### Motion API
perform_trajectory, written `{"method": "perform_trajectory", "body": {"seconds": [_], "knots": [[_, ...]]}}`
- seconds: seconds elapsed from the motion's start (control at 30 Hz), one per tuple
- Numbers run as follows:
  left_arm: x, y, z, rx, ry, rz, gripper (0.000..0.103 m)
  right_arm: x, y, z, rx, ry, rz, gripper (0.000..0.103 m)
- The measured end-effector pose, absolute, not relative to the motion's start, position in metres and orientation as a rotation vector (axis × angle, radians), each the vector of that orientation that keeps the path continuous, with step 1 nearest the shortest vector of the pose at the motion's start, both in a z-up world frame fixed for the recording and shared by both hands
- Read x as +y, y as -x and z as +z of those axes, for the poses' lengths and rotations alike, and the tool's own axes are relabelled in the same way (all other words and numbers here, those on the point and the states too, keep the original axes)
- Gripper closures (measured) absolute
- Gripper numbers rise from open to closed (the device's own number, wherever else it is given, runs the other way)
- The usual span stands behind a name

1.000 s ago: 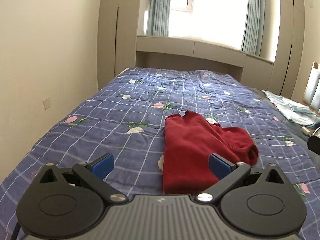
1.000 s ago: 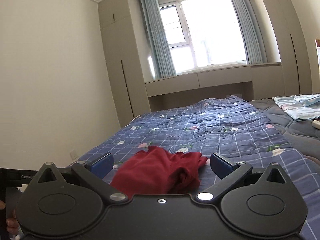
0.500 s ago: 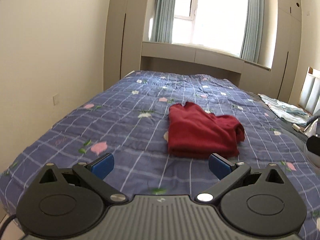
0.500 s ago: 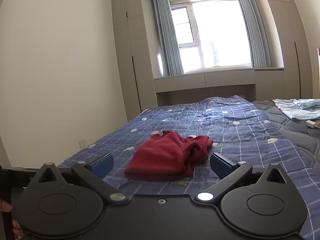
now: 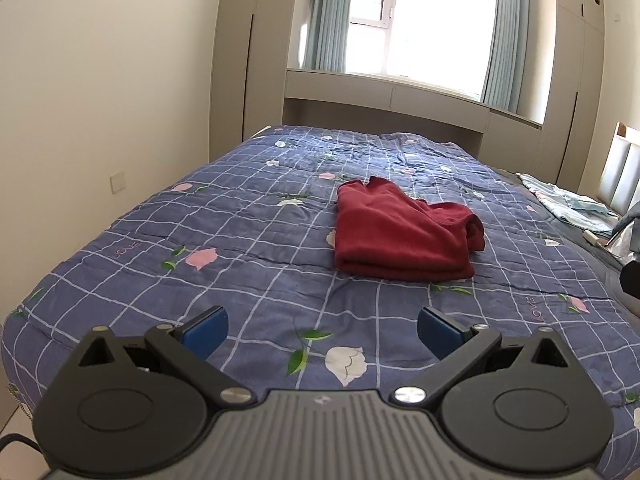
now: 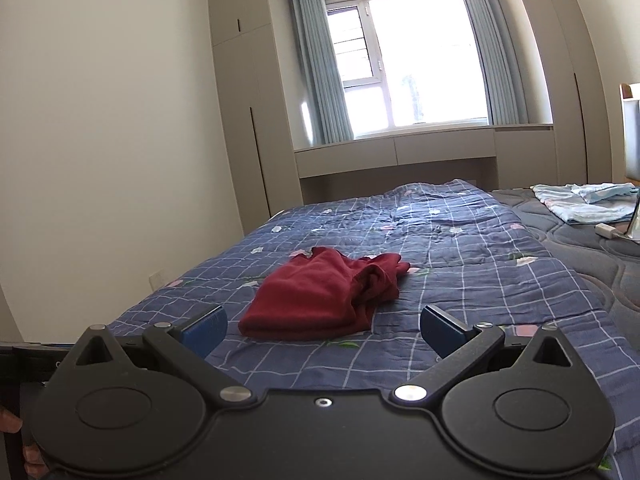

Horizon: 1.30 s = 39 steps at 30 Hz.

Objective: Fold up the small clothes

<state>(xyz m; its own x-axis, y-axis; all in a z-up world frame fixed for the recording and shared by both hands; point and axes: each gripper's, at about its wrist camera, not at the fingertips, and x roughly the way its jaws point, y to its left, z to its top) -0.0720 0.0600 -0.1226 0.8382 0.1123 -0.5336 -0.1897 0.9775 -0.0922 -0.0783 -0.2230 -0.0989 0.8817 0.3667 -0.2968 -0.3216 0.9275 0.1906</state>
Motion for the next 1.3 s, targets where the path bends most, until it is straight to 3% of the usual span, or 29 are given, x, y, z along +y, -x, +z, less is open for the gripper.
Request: {"method": "perform_trajectory", "body": {"seconds": [1.3], "knots": [[0.0566, 0.0681, -0.1257, 0.564, 0.136, 0.165, 0.000, -0.2266, 0.0736, -0.1042, 0.357, -0.153, 0.342, 0.001]]}}
